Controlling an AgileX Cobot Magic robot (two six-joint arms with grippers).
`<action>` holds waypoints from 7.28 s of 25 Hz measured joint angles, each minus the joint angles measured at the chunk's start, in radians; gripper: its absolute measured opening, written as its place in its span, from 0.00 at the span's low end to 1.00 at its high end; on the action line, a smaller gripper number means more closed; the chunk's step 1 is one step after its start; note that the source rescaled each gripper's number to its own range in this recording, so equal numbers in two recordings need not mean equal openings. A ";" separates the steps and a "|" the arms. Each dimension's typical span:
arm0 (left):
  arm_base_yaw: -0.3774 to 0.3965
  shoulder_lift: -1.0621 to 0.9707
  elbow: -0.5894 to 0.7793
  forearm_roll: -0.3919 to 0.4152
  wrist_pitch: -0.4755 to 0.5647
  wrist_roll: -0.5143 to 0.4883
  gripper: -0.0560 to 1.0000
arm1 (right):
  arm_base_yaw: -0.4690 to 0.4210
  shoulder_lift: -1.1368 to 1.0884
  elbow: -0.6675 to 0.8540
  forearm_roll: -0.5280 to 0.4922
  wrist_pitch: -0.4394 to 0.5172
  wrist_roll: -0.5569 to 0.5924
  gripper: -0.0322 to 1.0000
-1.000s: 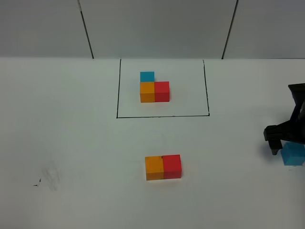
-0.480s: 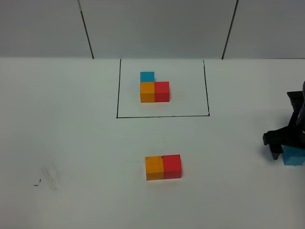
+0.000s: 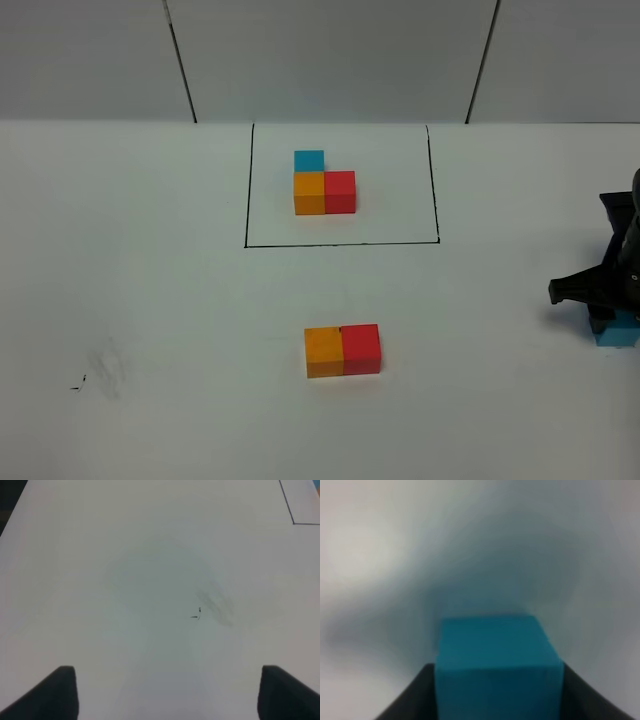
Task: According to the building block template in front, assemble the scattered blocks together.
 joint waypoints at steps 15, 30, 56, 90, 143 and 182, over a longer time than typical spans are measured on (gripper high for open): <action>0.000 0.000 0.000 0.000 0.001 0.000 0.67 | 0.067 -0.152 0.000 0.082 -0.011 0.051 0.28; 0.000 0.000 0.000 0.000 0.001 0.000 0.67 | 0.474 -0.045 -0.369 -0.022 0.278 0.482 0.28; 0.000 0.000 0.000 0.000 0.001 0.000 0.67 | 0.672 0.286 -0.716 0.035 0.354 0.479 0.28; 0.000 0.000 0.000 0.000 0.000 0.000 0.67 | 0.740 0.355 -0.757 0.009 0.362 0.574 0.28; 0.000 0.000 0.000 0.000 0.000 0.000 0.67 | 0.740 0.430 -0.770 0.049 0.355 0.629 0.38; 0.000 0.000 0.000 0.000 0.000 0.000 0.67 | 0.133 -0.336 -0.983 -0.203 0.491 -0.427 0.84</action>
